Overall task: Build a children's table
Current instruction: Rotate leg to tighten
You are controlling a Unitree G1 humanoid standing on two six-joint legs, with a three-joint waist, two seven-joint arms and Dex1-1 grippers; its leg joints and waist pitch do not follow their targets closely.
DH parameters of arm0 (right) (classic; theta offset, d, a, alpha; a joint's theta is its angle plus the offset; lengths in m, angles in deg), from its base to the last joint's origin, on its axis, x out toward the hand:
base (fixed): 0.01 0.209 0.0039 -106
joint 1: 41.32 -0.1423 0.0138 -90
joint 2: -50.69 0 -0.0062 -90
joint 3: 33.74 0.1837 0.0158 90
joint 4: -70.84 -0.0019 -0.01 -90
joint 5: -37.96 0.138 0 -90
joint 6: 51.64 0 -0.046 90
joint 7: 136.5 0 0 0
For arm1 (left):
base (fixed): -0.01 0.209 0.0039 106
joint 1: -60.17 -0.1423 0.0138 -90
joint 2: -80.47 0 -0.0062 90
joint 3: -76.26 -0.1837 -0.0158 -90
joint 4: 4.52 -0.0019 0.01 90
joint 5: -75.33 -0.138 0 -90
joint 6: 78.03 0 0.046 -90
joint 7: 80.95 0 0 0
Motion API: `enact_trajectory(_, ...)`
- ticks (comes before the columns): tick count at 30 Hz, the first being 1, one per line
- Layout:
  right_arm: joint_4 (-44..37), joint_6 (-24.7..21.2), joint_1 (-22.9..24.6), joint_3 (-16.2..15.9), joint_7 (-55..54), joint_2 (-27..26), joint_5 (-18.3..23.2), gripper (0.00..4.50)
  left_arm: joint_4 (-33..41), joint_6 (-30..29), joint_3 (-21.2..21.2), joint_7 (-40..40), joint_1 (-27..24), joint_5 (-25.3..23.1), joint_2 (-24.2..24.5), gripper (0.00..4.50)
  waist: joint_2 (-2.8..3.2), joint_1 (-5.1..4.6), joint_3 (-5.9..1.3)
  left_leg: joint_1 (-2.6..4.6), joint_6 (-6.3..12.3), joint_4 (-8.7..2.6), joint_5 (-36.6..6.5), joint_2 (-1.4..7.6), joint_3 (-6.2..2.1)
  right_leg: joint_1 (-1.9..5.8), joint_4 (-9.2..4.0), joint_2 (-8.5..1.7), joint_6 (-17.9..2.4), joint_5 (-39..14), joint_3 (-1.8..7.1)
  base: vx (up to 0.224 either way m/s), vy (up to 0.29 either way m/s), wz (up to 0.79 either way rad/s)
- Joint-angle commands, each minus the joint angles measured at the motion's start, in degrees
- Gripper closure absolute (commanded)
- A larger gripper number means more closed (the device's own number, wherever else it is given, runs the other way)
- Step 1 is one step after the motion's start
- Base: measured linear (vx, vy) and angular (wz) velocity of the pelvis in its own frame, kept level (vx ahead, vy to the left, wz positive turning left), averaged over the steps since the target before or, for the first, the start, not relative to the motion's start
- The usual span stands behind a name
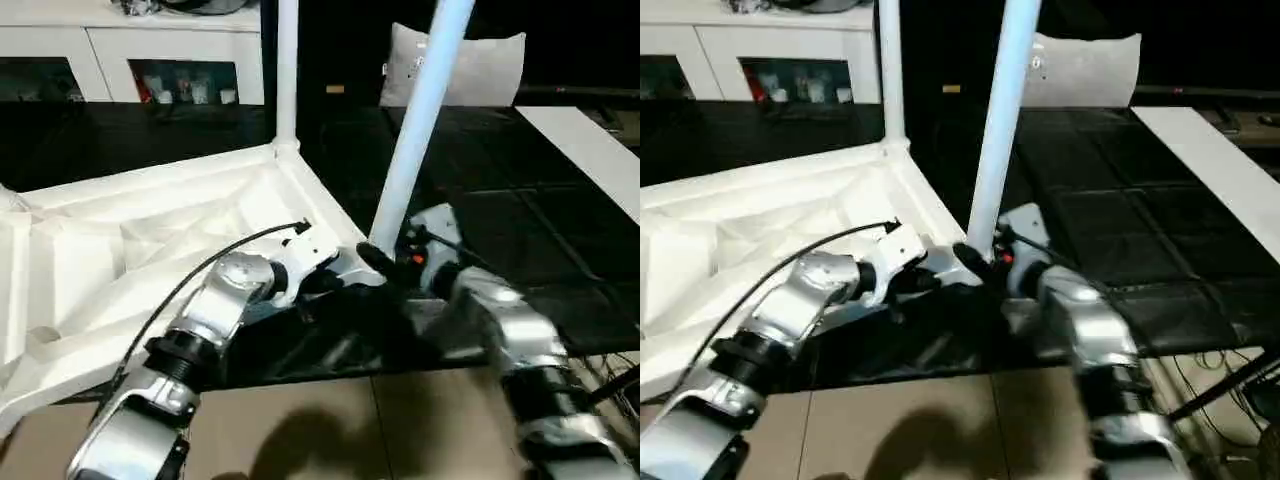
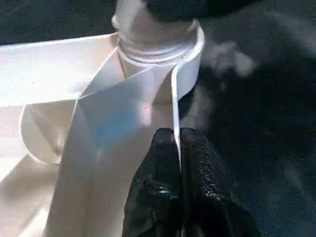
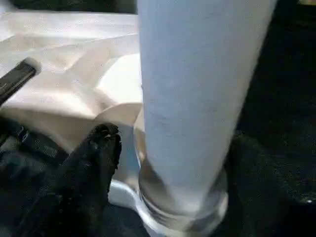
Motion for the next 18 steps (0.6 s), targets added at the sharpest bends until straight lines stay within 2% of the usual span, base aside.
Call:
enact_trajectory(1,-2.4,0.6,1.0,-0.5,5.1,2.8,0.7,0.50,0.2,6.0,-1.4,-3.9,0.2,0.4,0.9,4.50,-0.15,0.25,-3.73,-0.15,3.40,-3.15,-7.2,1.44,-0.35,3.71,-4.56,-4.61,-8.9,-8.1,3.13,0.000,0.000,0.00)
enact_trajectory(7,-3.3,1.2,1.6,-1.0,12.2,7.7,1.4,0.09,-0.9,11.0,-3.6,-11.0,0.7,1.1,3.4,4.50,-0.20,0.86,-3.69,0.05,3.13,-3.18,-7.9,1.65,-0.32,3.50,-4.63,-4.80,-9.1,-10.2,3.09,0.000,0.000,0.00)
enact_trajectory(9,-2.9,1.6,1.3,-2.2,15.9,9.5,1.2,0.02,-1.1,11.9,-3.8,-13.7,0.9,2.2,3.6,4.50,0.12,1.08,-3.68,0.23,3.02,-3.16,-8.3,1.73,-0.31,3.37,-4.55,-4.78,-9.7,-9.5,3.07,0.000,0.000,0.00)
enact_trajectory(11,-3.4,1.1,1.5,-3.6,19.9,11.2,1.9,0.02,-1.8,13.7,-4.3,-15.7,1.2,2.3,4.0,4.50,-0.02,1.33,-3.72,0.17,3.07,-3.10,-8.0,1.78,-0.29,3.46,-4.38,-4.75,-10.3,-8.1,3.08,0.000,0.000,0.00)
enact_trajectory(12,-3.8,0.9,1.7,-4.1,21.5,11.8,2.3,0.29,-2.1,14.6,-4.7,-16.6,1.3,2.3,4.3,4.50,-0.07,1.77,-3.77,0.18,3.49,-2.99,-8.0,1.82,-0.24,3.58,-4.28,-4.77,-10.4,-7.4,3.07,0.000,0.000,0.00)
enact_trajectory(14,-6.4,-2.1,2.4,-5.5,28.3,14.2,4.6,0.41,-2.6,18.0,-6.2,-21.0,1.6,2.1,5.8,4.50,-0.06,2.24,-3.72,0.19,4.02,-2.97,-8.0,1.80,-0.27,3.63,-4.30,-4.59,-10.3,-7.4,2.98,0.000,0.000,0.00)
enact_trajectory(15,-6.8,-2.5,2.5,-5.7,29.0,14.5,4.8,0.41,-2.6,18.2,-6.4,-21.6,1.6,2.1,6.0,4.50,-0.13,2.37,-3.75,0.10,4.29,-2.97,-7.9,1.88,-0.27,3.75,-4.25,-4.66,-10.1,-7.3,3.01,0.000,0.000,0.00)
enact_trajectory(17,-7.4,-2.8,2.8,-6.6,30.8,15.3,4.8,0.68,-2.5,18.9,-6.7,-23.3,1.7,2.3,6.5,4.50,-0.01,2.53,-3.75,0.14,3.95,-2.98,-8.0,2.05,-0.29,3.51,-4.18,-4.85,-10.0,-8.0,2.96,0.000,0.000,0.00)
enact_trajectory(18,-7.5,-2.8,2.9,-6.8,31.2,15.4,4.7,0.79,-2.4,19.0,-6.8,-23.9,1.6,2.4,6.7,4.50,-0.49,2.66,-3.64,0.11,3.68,-2.99,-8.4,2.04,-0.25,3.43,-4.24,-4.96,-9.8,-9.7,2.96,0.000,0.000,0.00)
